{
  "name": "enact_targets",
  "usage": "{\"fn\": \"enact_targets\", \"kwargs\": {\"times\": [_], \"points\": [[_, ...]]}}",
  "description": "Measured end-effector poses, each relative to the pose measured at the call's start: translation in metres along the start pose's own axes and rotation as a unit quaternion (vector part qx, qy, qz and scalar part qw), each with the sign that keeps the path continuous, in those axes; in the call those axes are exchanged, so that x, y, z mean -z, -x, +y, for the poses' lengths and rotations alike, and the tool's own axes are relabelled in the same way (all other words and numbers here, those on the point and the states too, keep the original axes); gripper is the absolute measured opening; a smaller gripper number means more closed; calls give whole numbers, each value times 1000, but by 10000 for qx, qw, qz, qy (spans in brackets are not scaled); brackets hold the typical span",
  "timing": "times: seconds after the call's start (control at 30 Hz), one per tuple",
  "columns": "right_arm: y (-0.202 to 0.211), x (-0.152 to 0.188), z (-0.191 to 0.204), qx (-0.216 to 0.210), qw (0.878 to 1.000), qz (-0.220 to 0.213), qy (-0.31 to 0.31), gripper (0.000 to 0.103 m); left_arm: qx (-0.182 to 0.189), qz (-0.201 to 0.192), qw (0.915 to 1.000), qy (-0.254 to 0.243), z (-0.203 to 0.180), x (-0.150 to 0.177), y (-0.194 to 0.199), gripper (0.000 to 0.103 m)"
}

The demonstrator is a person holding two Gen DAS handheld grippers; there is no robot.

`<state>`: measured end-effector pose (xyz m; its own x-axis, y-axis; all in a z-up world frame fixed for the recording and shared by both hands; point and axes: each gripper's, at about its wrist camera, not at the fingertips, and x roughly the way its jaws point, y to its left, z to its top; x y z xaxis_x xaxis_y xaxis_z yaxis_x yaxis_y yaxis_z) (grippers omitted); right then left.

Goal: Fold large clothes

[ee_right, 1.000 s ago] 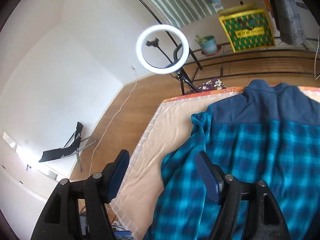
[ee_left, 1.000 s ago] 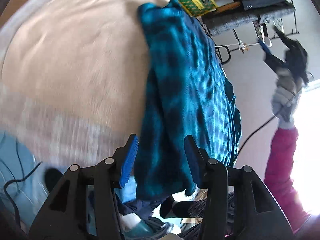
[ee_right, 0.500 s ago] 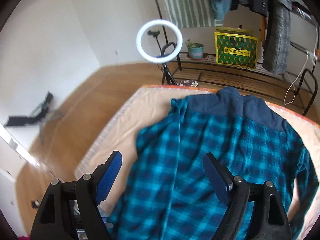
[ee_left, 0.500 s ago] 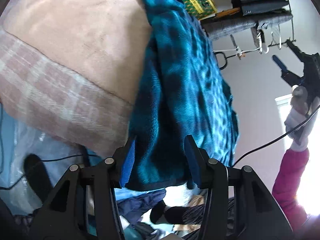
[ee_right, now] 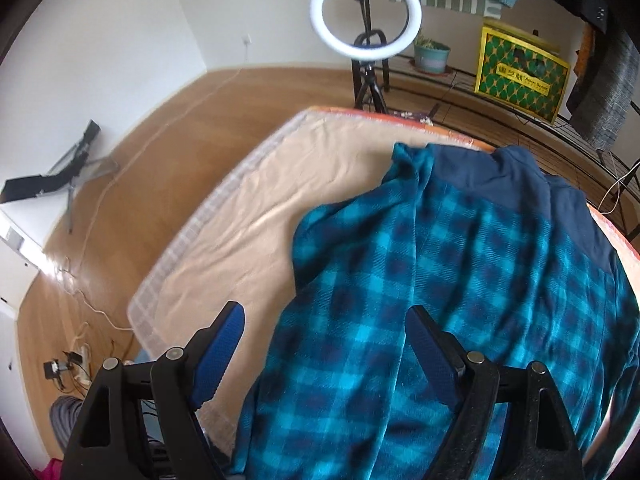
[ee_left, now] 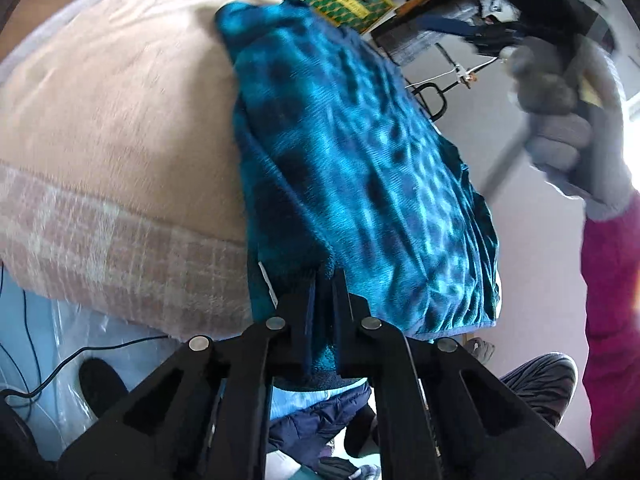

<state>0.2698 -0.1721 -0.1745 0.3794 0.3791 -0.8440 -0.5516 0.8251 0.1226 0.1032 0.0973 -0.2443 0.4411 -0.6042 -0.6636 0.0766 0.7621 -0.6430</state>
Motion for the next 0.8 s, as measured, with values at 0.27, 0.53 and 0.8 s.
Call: {"fn": "enact_targets", "kwargs": {"times": [0.27, 0.53, 0.8], "points": [[-34, -11, 3, 221, 9994, 251, 49, 84, 623, -42, 9980, 74, -8, -3, 9, 4], [-62, -25, 2, 260, 9987, 429, 32, 84, 1142, -48, 9930, 306, -8, -12, 12, 4], [-107, -38, -4, 12, 9960, 877, -164, 79, 1431, -16, 9895, 214, -22, -23, 5, 4]]}}
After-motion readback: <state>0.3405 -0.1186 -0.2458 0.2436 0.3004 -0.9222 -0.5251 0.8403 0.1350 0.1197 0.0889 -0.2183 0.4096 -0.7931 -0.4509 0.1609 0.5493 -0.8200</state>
